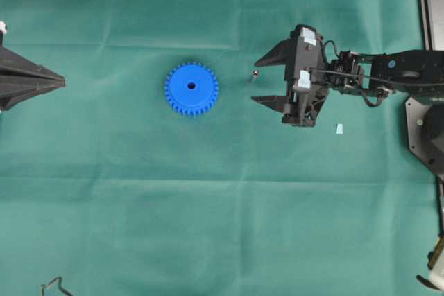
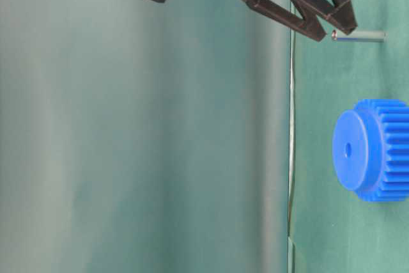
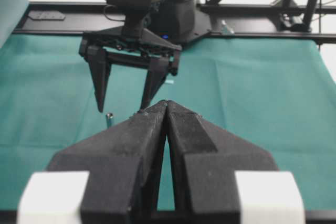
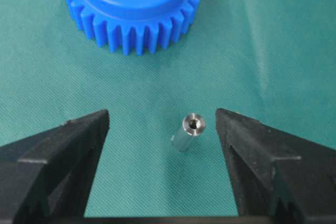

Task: Insert the shaft into the center hole of the gear.
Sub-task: 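Close the right gripper on the silver shaft and lift it, then carry the shaft left and align it above the blue gear's hole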

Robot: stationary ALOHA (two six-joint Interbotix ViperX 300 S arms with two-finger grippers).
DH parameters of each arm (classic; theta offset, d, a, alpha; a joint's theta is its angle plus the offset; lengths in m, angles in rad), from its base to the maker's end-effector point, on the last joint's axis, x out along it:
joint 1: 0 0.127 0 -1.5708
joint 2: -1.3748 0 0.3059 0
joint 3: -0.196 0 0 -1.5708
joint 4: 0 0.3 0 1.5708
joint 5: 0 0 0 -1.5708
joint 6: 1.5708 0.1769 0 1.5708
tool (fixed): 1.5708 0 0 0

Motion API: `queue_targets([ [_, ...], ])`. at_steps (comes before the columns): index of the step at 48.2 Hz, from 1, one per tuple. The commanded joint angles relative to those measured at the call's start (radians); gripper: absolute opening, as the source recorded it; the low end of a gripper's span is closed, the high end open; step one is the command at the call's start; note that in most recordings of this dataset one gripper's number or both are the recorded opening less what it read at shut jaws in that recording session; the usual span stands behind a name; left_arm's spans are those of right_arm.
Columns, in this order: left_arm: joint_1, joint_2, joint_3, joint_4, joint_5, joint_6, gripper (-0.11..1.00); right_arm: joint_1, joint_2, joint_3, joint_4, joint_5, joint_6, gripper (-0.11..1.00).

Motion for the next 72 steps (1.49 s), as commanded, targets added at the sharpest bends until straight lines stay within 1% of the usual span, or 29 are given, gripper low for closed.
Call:
queue_targets([
  [1, -0.003, 0.009, -0.023, 0.003, -0.005, -0.002, 0.00, -0.003, -0.006, -0.018, 0.003, -0.012, 0.000, 0.83],
  [10, -0.003, 0.008, -0.023, 0.003, -0.002, -0.002, 0.00, -0.003, 0.002, -0.018, 0.005, -0.008, 0.000, 0.81],
  [13, -0.003, 0.008, -0.023, 0.003, -0.002, -0.002, 0.00, -0.003, 0.005, -0.021, 0.005, -0.008, 0.000, 0.79],
  [15, -0.003, 0.008, -0.023, 0.003, 0.000, -0.002, 0.00, -0.003, 0.008, -0.023, 0.005, -0.005, 0.000, 0.76],
  [18, -0.002, 0.008, -0.023, 0.003, 0.000, -0.002, 0.00, -0.003, 0.008, -0.026, 0.005, 0.006, -0.002, 0.67],
  [26, -0.003, 0.006, -0.025, 0.003, 0.000, -0.002, 0.00, -0.003, 0.009, -0.028, 0.003, 0.031, -0.002, 0.26],
  [28, -0.003, 0.006, -0.023, 0.003, 0.000, -0.002, 0.00, -0.003, 0.009, -0.028, 0.003, 0.034, -0.002, 0.18],
  [29, -0.003, 0.006, -0.025, 0.003, 0.000, -0.002, 0.00, -0.003, 0.009, -0.028, 0.003, 0.034, -0.002, 0.17],
  [45, -0.003, 0.005, -0.025, 0.003, 0.006, -0.002, 0.00, -0.003, 0.002, -0.044, 0.003, 0.038, -0.003, 0.17],
  [50, -0.003, 0.003, -0.025, 0.003, 0.009, -0.002, 0.00, -0.003, -0.026, -0.058, 0.003, 0.064, -0.006, 0.17],
  [55, -0.003, 0.003, -0.025, 0.003, 0.009, -0.002, 0.00, -0.003, -0.075, -0.084, 0.002, 0.135, -0.006, 0.17],
  [66, -0.003, 0.003, -0.025, 0.003, 0.009, -0.002, 0.00, -0.003, -0.173, -0.155, -0.003, 0.337, -0.006, 0.17],
  [72, -0.003, 0.002, -0.025, 0.003, 0.009, -0.002, 0.00, -0.003, -0.210, -0.181, -0.003, 0.397, -0.005, 0.17],
])
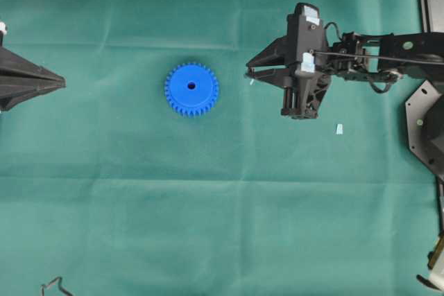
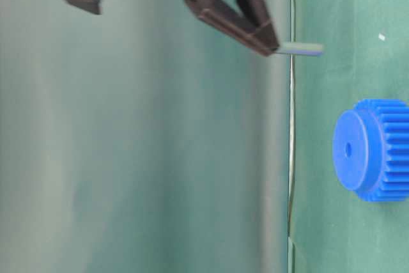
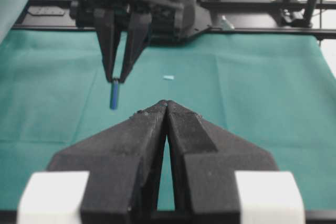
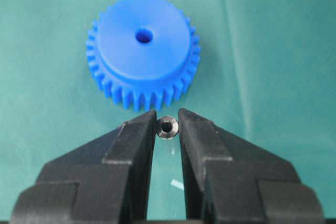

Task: Insert the shaft into the center hole of the gear.
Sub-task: 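Carry the shaft left and align it above the blue gear's hole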

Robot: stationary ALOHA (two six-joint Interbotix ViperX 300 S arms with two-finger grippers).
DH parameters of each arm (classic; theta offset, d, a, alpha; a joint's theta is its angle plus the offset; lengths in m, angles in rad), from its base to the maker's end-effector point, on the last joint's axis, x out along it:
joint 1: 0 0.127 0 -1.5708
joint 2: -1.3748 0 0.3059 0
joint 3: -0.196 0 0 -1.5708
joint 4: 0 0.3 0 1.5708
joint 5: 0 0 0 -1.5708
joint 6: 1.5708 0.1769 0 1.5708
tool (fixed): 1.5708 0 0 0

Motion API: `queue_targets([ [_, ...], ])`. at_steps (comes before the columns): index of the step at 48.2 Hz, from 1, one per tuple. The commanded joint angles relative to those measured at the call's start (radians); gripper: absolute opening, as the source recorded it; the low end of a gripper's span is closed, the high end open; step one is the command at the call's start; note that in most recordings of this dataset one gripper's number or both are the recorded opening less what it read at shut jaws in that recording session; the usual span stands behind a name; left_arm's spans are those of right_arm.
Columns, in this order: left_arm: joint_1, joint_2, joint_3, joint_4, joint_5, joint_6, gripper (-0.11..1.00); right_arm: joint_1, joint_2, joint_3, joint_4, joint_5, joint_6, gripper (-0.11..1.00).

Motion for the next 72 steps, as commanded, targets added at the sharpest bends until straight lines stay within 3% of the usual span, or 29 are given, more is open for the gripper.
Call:
queue_targets([
  [1, -0.003, 0.005, -0.026, 0.003, -0.005, -0.002, 0.00, -0.002, -0.040, -0.037, -0.002, 0.038, 0.003, 0.17],
  [22, -0.003, 0.005, -0.026, 0.003, -0.003, -0.002, 0.00, 0.014, -0.017, -0.077, -0.002, 0.037, 0.008, 0.17],
  [49, -0.003, 0.003, -0.026, 0.002, -0.003, -0.002, 0.00, 0.052, 0.252, -0.388, -0.012, 0.069, -0.002, 0.17],
  [72, -0.003, 0.002, -0.026, 0.003, -0.002, -0.002, 0.00, 0.052, 0.304, -0.364, -0.012, 0.029, 0.008, 0.17],
])
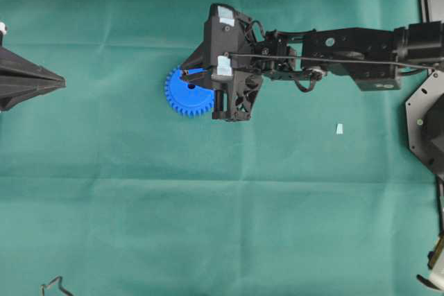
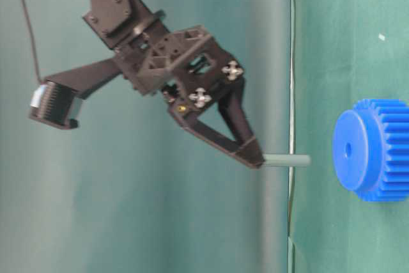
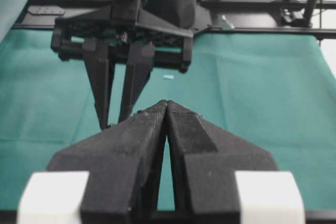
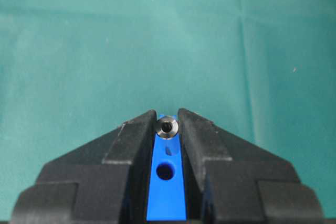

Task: Insert the shaft into the center hole of the gear.
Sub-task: 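Carry the shaft left and align it above the blue gear's hole, then lower the shaft with the right gripper into the gear's center hole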

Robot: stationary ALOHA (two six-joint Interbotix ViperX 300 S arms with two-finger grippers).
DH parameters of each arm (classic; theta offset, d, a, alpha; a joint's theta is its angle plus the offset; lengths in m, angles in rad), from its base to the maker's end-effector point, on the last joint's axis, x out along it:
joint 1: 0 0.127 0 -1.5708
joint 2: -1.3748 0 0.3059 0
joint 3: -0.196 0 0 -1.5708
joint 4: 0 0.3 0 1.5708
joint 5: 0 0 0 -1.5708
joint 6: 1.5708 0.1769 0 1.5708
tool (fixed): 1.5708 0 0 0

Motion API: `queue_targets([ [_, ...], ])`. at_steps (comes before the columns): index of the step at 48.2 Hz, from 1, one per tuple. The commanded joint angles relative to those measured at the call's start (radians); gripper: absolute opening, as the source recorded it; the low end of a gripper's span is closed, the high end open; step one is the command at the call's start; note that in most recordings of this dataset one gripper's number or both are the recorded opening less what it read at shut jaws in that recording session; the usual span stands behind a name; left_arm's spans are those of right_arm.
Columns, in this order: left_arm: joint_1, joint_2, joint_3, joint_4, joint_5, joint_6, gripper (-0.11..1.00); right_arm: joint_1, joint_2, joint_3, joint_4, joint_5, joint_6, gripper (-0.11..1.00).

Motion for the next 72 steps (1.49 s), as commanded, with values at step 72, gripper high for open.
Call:
queue_targets([
  [72, -0.003, 0.006, -0.026, 0.003, -0.002, -0.002, 0.00, -0.002, 0.003, 0.032, 0.000, -0.110, 0.014, 0.17],
])
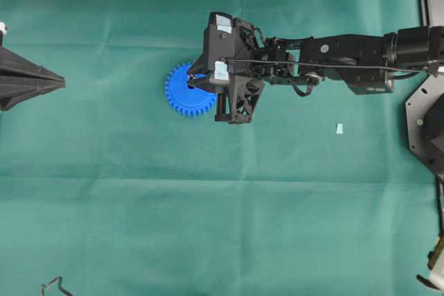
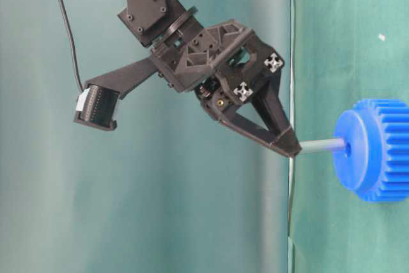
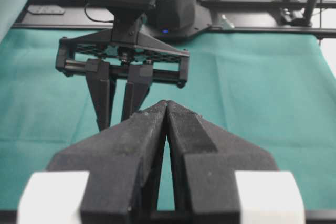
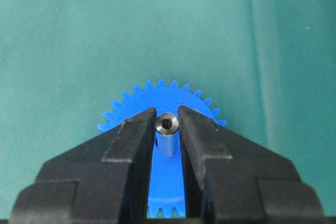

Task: Insert the shaft into the center hole of the gear.
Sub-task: 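Lower the shaft with the right gripper into the gear's center hole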

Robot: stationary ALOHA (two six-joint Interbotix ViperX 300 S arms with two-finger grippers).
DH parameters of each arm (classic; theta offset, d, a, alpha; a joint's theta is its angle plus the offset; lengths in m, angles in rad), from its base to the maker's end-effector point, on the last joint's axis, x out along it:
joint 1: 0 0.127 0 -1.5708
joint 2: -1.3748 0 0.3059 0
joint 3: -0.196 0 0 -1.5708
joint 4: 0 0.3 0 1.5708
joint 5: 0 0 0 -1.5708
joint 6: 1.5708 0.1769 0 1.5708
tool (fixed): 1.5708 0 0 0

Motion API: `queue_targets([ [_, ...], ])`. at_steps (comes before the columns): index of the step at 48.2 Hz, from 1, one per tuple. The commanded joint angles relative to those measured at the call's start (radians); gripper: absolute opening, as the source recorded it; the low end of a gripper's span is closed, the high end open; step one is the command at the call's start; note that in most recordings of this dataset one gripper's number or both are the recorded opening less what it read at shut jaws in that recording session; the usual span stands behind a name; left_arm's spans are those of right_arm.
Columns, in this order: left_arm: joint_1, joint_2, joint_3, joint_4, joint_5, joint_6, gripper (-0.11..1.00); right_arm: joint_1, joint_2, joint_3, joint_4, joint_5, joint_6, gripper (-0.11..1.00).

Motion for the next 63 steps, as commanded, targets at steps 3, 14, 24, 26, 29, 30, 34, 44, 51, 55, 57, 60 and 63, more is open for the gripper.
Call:
queue_targets([
  [3, -0.003, 0.008, -0.026, 0.003, -0.005, -0.002, 0.00, 0.003, -0.023, -0.009, -0.002, -0.031, 0.002, 0.17],
  [14, -0.003, 0.008, -0.026, 0.003, -0.005, -0.002, 0.00, 0.003, -0.020, -0.009, 0.003, -0.037, 0.002, 0.17],
  [24, -0.003, 0.008, -0.026, 0.003, -0.005, -0.002, 0.00, 0.003, 0.000, -0.009, 0.012, -0.038, 0.005, 0.17],
  [26, -0.003, 0.008, -0.026, 0.003, -0.005, -0.002, 0.00, 0.003, 0.008, -0.009, 0.015, -0.040, 0.003, 0.17],
  [29, -0.003, 0.008, -0.026, 0.003, -0.005, -0.002, 0.00, 0.003, 0.018, -0.009, 0.015, -0.046, 0.005, 0.17],
  [30, -0.003, 0.006, -0.026, 0.003, -0.005, -0.002, 0.00, 0.003, 0.021, -0.009, 0.015, -0.049, 0.003, 0.17],
  [34, -0.003, 0.008, -0.026, 0.003, -0.005, -0.002, 0.00, 0.003, 0.038, -0.009, 0.015, -0.061, 0.003, 0.17],
  [44, -0.003, 0.008, -0.026, 0.003, -0.005, -0.002, 0.00, 0.003, 0.060, -0.008, 0.017, -0.069, 0.005, 0.17],
  [51, -0.003, 0.008, -0.026, 0.003, -0.005, -0.002, 0.00, 0.000, 0.061, 0.003, 0.017, -0.077, 0.005, 0.17],
  [55, -0.003, 0.008, -0.026, 0.003, -0.005, -0.002, 0.00, -0.002, 0.064, 0.008, 0.017, -0.078, 0.005, 0.17],
  [57, -0.003, 0.008, -0.026, 0.003, -0.005, -0.002, 0.00, -0.002, 0.071, 0.008, 0.017, -0.081, 0.005, 0.17],
  [60, -0.003, 0.008, -0.026, 0.003, -0.005, -0.002, 0.00, -0.002, 0.075, 0.009, 0.017, -0.084, 0.005, 0.17],
  [63, -0.003, 0.008, -0.026, 0.003, -0.005, -0.002, 0.00, -0.002, 0.083, 0.009, 0.017, -0.089, 0.003, 0.17],
])
